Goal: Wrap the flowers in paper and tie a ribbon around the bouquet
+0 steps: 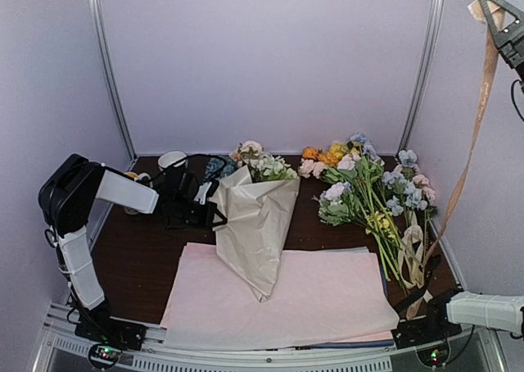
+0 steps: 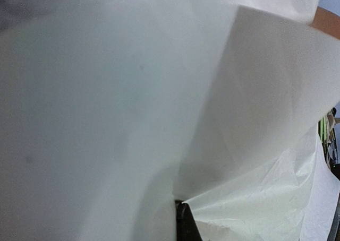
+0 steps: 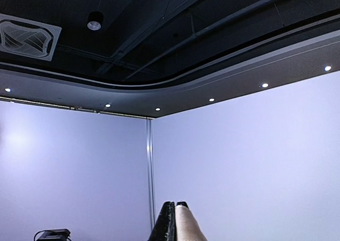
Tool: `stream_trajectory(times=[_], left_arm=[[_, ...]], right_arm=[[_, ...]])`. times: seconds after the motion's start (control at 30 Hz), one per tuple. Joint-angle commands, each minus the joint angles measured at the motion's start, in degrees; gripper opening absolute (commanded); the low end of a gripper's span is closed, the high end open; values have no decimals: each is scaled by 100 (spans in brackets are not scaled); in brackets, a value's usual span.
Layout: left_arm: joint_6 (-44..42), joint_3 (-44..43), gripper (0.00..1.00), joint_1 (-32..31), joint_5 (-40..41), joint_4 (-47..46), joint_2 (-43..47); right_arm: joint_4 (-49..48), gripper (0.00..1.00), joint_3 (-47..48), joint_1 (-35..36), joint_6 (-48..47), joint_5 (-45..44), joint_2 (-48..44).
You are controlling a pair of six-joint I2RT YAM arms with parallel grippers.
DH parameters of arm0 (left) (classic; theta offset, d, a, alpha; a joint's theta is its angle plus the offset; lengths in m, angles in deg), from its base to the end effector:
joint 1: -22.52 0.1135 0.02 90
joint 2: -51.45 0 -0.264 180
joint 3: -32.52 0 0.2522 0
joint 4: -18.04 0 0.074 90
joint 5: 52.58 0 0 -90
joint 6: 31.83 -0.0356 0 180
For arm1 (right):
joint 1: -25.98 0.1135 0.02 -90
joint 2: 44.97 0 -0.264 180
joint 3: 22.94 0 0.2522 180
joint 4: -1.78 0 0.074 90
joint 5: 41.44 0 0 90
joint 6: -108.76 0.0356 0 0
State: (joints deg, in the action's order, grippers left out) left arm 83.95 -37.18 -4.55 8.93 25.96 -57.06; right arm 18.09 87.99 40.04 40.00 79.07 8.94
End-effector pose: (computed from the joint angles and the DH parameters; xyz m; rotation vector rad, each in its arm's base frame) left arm 0.3240 -0.1846 0.1291 0.2792 2.4912 -1.0073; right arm 0.0743 0.0372 0.6067 -0.4575 0.8926 0.7939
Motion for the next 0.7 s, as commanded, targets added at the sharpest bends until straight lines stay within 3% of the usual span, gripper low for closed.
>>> stream_trajectory(times=[0.0,0.13,0.27,0.33,0.4,0.47,0.53,0.67], left_arm=[[-126,-167,0,-13,-3,19,-130],[-151,-205,0,-9,14,75,-137],[-142,-210,0,-1,34,97,-144],[-168,-211,0,0,37,110,-144],[-212,-231,0,-8,47,147,-144],[-241,-254,0,-2,44,196,-143],[-249,-259,0,0,32,200,-142],[-232,-264,0,0,6,191,-151]], right_arm=[[111,0,-840,782,86,-87,491],[740,0,-1194,2426,-532,-384,1533],[1506,0,-805,3899,-1389,-221,2989],[2022,6,-523,4531,-1910,-243,3640],[2786,18,-151,5044,-2499,-439,4239],[3695,33,335,5404,-3087,-871,4778],[4223,42,558,5509,-3264,-1195,5114],[3856,50,-81,5303,-2989,-1626,4981]])
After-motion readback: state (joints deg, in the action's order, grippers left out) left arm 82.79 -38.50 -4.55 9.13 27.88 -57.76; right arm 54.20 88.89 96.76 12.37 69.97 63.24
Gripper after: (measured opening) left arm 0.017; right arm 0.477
